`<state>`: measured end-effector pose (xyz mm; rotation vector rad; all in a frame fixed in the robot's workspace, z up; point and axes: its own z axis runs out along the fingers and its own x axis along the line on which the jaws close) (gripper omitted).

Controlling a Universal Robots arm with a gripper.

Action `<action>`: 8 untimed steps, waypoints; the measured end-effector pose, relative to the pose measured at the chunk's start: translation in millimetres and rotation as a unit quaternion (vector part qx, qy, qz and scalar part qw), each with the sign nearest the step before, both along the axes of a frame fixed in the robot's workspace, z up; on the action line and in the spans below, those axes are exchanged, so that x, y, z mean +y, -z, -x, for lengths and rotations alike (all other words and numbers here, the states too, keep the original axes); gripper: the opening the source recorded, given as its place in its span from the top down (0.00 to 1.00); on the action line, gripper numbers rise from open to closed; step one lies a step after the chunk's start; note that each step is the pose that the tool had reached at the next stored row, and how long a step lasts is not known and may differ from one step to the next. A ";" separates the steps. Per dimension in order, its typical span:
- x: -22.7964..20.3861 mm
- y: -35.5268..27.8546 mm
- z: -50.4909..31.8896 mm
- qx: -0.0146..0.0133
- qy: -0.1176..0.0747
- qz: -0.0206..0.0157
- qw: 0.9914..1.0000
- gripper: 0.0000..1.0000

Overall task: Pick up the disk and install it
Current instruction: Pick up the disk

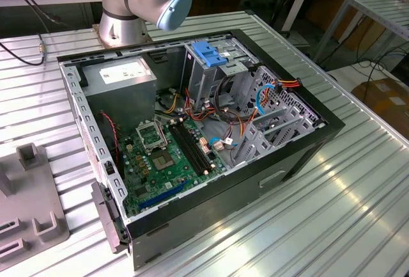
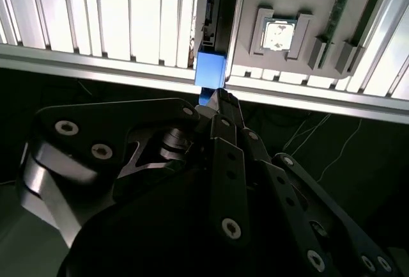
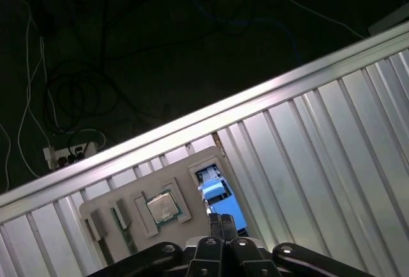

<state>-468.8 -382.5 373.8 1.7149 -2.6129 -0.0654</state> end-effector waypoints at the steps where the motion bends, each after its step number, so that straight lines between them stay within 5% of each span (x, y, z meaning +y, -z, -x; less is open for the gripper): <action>1: 0.0 0.0 0.0 0.000 -0.001 0.000 1.000 0.90; 8: 0.0 0.0 0.0 0.000 -0.006 0.000 1.000 0.90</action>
